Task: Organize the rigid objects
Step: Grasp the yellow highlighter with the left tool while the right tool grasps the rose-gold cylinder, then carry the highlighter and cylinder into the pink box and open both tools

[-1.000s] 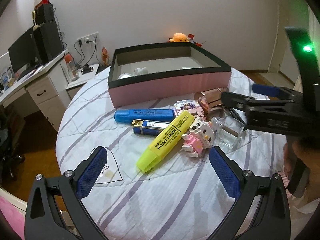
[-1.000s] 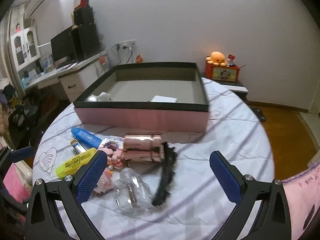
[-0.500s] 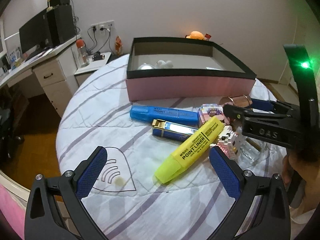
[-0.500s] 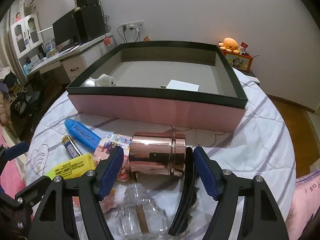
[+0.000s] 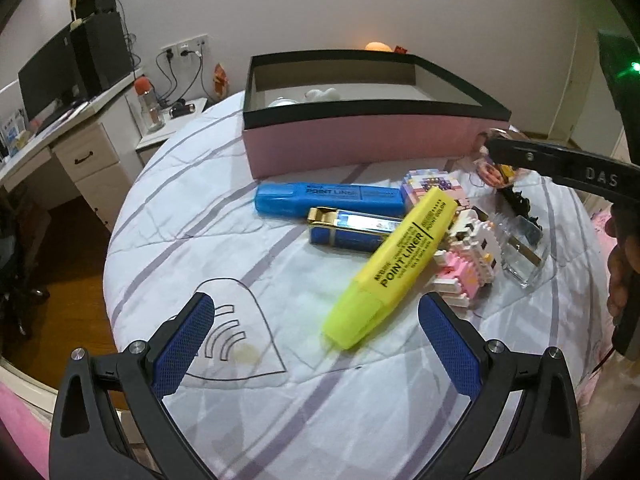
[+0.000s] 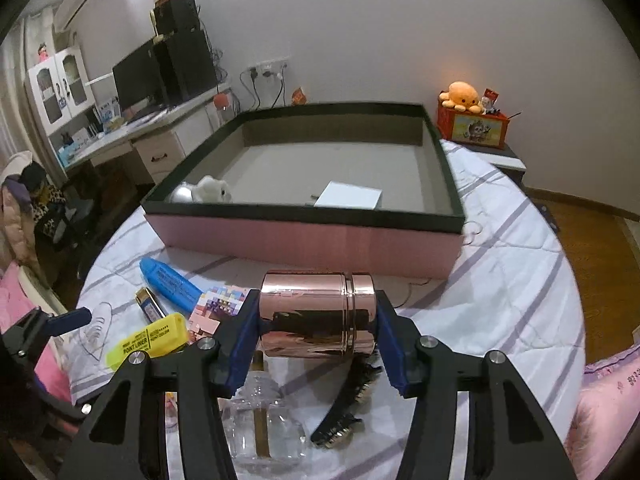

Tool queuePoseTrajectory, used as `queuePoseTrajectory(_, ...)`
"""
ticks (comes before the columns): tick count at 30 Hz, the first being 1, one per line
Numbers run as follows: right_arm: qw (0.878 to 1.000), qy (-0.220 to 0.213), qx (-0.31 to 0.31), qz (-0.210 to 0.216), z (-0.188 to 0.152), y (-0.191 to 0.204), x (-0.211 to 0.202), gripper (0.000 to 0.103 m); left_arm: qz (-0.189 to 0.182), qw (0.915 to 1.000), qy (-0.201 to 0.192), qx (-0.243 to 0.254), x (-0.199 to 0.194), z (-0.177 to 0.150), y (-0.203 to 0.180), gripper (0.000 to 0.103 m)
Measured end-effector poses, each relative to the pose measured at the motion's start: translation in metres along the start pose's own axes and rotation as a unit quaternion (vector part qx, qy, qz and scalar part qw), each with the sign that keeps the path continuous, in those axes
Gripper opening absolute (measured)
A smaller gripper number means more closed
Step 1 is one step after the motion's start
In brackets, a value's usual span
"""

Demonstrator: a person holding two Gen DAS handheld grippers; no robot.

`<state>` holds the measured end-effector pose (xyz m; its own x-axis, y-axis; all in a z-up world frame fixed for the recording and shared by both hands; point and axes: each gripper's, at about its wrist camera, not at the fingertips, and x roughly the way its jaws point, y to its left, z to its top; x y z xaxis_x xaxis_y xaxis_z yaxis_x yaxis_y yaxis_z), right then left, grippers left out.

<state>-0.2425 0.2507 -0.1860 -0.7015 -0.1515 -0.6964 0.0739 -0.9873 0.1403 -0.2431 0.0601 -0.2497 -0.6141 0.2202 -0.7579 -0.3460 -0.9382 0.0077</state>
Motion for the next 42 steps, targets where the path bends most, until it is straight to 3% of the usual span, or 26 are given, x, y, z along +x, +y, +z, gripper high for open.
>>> queuePoseTrajectory(7, 1.000, 0.004, 0.009, 0.002, -0.002, -0.004, 0.001, 0.055, -0.030, 0.9987, -0.003, 0.041, 0.012, 0.008, -0.016, 0.101)
queuePoseTrajectory(9, 1.000, 0.005, 0.010, 0.000, -0.003, -0.004, 0.000, 0.055, -0.045, 0.9977, 0.001, 0.050, 0.017, 0.010, -0.020, 0.089)
queuePoseTrajectory(10, 1.000, 0.005, 0.011, -0.001, -0.004, -0.005, -0.001, 0.055, -0.062, 0.9971, 0.010, 0.044, 0.021, 0.012, -0.021, 0.071)
queuePoseTrajectory(11, 1.000, 0.005, 0.011, -0.002, -0.004, -0.006, -0.001, 0.055, -0.070, 0.9968, 0.015, 0.037, 0.024, 0.013, -0.020, 0.060)
queuePoseTrajectory(13, 1.000, 0.006, 0.012, -0.004, -0.004, -0.007, -0.002, 0.055, -0.077, 0.9965, 0.012, 0.032, 0.025, 0.015, -0.018, 0.055)
queuePoseTrajectory(17, 1.000, 0.003, 0.013, -0.005, -0.004, -0.009, -0.006, 0.055, -0.078, 0.9964, 0.012, 0.031, 0.020, 0.016, -0.017, 0.027)
queuePoseTrajectory(21, 1.000, -0.002, 0.012, -0.003, -0.004, -0.008, -0.008, 0.055, -0.099, 0.9948, 0.012, 0.021, 0.010, 0.011, -0.012, 0.027)
queuePoseTrajectory(35, 1.000, -0.020, 0.003, 0.010, 0.002, 0.000, -0.021, 0.055, -0.117, 0.9929, -0.012, 0.022, -0.018, 0.018, -0.009, 0.027)
queuePoseTrajectory(42, 1.000, -0.017, 0.003, 0.019, 0.000, 0.002, -0.021, 0.055, -0.093, 0.9949, 0.033, 0.024, 0.002, -0.001, -0.006, 0.027)
